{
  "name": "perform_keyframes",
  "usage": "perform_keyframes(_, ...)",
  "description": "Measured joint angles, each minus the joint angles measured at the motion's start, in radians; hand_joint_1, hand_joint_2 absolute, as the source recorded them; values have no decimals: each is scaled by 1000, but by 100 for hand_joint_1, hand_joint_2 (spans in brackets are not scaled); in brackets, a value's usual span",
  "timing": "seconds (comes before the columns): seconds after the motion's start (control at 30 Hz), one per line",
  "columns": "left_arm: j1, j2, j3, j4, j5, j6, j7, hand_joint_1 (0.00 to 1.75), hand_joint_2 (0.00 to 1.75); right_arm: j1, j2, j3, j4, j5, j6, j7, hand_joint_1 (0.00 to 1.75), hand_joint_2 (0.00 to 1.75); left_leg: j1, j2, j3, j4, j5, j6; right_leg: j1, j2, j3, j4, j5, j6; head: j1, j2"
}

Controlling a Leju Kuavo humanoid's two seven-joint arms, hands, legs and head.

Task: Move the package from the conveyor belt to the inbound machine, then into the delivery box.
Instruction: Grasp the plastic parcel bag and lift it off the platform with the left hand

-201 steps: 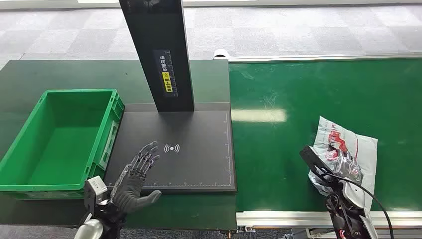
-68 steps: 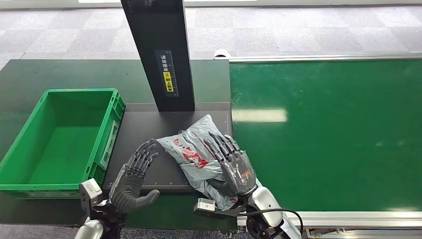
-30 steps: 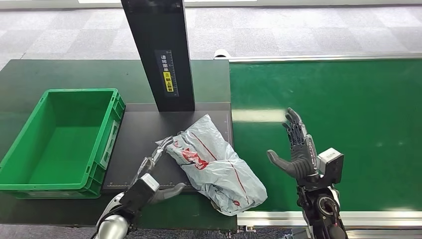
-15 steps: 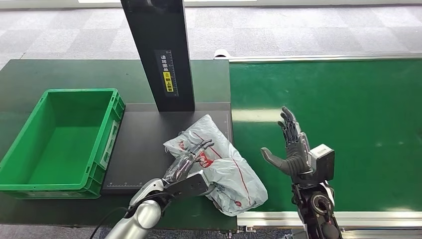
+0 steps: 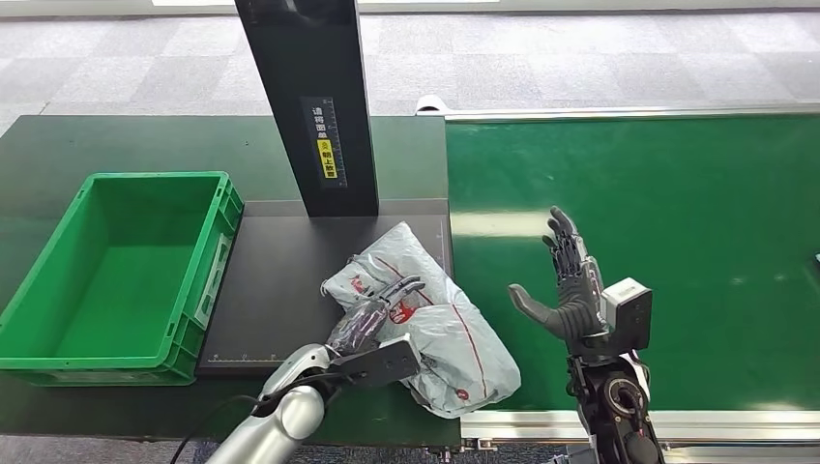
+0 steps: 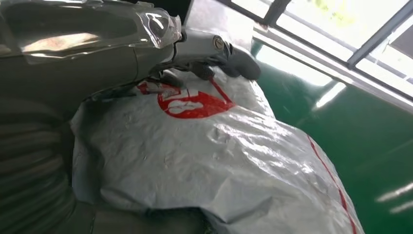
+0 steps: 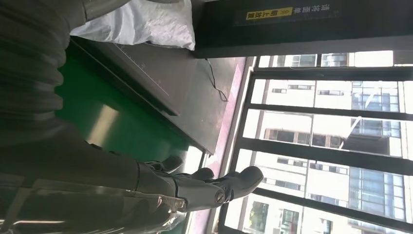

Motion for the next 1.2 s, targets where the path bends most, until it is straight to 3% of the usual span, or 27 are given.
perform_keyframes(0.4, -1, -1, -4, 17, -55, 150, -38, 175, 175, 16, 2, -27, -20, -33, 28, 8, 0, 175, 0, 0, 0, 0, 0, 0, 0, 0, 0, 0, 0, 0, 0, 0)
perform_keyframes(0.6, 2, 6, -5, 17, -106, 269, -57, 175, 175, 16, 2, -33, -21, -50, 38, 10, 0, 175, 0, 0, 0, 0, 0, 0, 0, 0, 0, 0, 0, 0, 0, 0)
perform_keyframes(1.03, 25, 13, -4, -6, -118, 367, -80, 175, 175, 16, 1, -34, -21, -59, 38, 10, 0, 175, 0, 0, -1, 0, 0, 0, 0, 0, -1, 0, 0, 0, 0, 0)
perform_keyframes(1.2, 51, 14, 15, -60, -70, 504, -150, 175, 175, 16, 0, -34, -21, -66, 33, 10, 0, 175, 0, 0, -1, 0, 0, 0, 0, 0, -1, 0, 0, 0, 0, 0)
